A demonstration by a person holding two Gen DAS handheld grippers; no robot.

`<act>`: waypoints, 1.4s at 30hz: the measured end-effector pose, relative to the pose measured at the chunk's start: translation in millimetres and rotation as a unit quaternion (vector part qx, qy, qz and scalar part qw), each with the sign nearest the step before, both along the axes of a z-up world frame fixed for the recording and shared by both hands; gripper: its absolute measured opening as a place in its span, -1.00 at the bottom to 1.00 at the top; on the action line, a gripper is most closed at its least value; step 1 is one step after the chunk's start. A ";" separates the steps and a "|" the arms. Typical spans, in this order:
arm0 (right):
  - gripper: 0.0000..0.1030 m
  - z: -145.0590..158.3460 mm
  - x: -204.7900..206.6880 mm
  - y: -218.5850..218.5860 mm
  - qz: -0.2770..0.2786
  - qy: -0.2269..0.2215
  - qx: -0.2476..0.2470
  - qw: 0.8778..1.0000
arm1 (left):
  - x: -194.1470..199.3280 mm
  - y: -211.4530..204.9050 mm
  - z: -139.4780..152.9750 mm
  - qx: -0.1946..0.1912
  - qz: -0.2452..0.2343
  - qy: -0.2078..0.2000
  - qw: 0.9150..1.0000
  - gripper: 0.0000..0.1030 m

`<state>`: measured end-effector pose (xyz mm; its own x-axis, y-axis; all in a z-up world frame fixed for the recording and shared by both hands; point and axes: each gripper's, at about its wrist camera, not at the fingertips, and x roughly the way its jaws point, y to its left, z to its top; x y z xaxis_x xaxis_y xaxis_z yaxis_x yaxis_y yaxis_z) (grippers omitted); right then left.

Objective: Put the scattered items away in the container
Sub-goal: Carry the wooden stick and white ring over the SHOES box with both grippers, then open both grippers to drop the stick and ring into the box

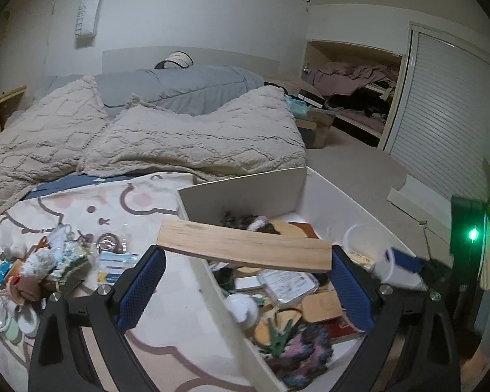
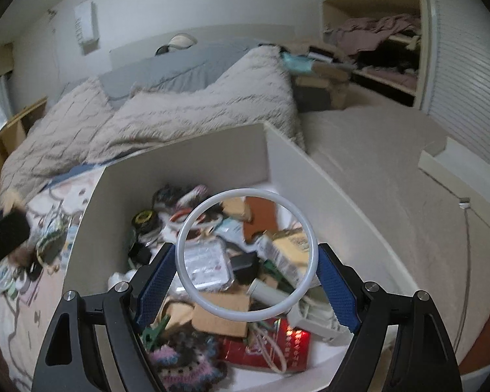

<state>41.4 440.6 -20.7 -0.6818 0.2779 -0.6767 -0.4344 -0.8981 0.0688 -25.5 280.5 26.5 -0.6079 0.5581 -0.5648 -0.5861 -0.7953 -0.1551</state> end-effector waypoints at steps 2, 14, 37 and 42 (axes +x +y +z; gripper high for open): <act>0.64 -4.0 -1.2 -2.0 0.007 -0.015 -0.001 1.000 | -1.8 6.9 0.8 0.003 -0.003 -0.006 1.000 0.91; 0.64 -7.0 6.9 0.4 0.020 -0.025 -0.020 0.999 | -21.4 34.6 -5.5 -0.003 -0.009 -0.034 0.999 0.91; 0.83 -13.8 9.3 6.6 0.016 -0.052 -0.014 0.998 | -55.0 103.3 -51.7 -0.159 -0.067 -0.065 0.983 0.91; 0.83 -14.9 8.8 6.9 0.021 -0.055 -0.013 0.998 | -51.0 110.4 -57.1 -0.180 -0.084 -0.059 0.978 0.91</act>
